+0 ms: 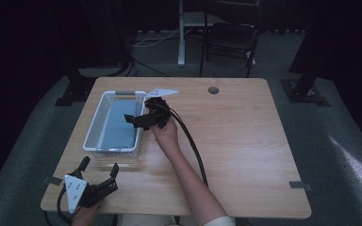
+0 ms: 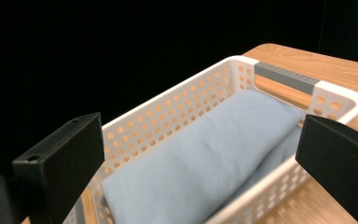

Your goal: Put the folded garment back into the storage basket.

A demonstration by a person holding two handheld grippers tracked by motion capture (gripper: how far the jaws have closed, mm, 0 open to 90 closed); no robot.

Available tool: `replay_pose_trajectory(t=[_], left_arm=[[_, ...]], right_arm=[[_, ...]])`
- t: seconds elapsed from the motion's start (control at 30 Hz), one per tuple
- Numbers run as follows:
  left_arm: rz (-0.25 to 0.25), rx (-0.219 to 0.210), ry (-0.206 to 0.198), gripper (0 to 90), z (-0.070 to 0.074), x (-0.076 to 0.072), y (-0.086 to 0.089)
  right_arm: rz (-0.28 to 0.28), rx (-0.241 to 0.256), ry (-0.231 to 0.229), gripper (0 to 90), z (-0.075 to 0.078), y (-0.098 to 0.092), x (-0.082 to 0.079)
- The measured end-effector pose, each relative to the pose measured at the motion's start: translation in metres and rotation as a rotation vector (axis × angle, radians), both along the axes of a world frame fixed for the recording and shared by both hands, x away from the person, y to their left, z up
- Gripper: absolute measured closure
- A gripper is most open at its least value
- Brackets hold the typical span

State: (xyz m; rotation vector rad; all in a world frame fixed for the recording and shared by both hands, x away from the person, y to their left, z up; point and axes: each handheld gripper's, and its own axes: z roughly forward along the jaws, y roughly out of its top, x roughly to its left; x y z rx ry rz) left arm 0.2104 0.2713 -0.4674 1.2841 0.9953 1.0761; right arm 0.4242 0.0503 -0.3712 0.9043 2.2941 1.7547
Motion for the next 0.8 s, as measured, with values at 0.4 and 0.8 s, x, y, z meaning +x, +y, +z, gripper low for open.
replay_pose_trajectory(t=[0.4, 0.8], left_arm=[[0.000, 0.004, 0.006, 4.4, 0.000, 0.000, 0.000], [-0.004, 0.004, 0.007, 4.4, 0.000, 0.000, 0.000]], right_arm=[[-0.038, -0.004, -0.017, 0.5, 0.006, -0.033, -0.015], [-0.079, 0.006, -0.012, 0.4, -0.001, -0.069, -0.026]])
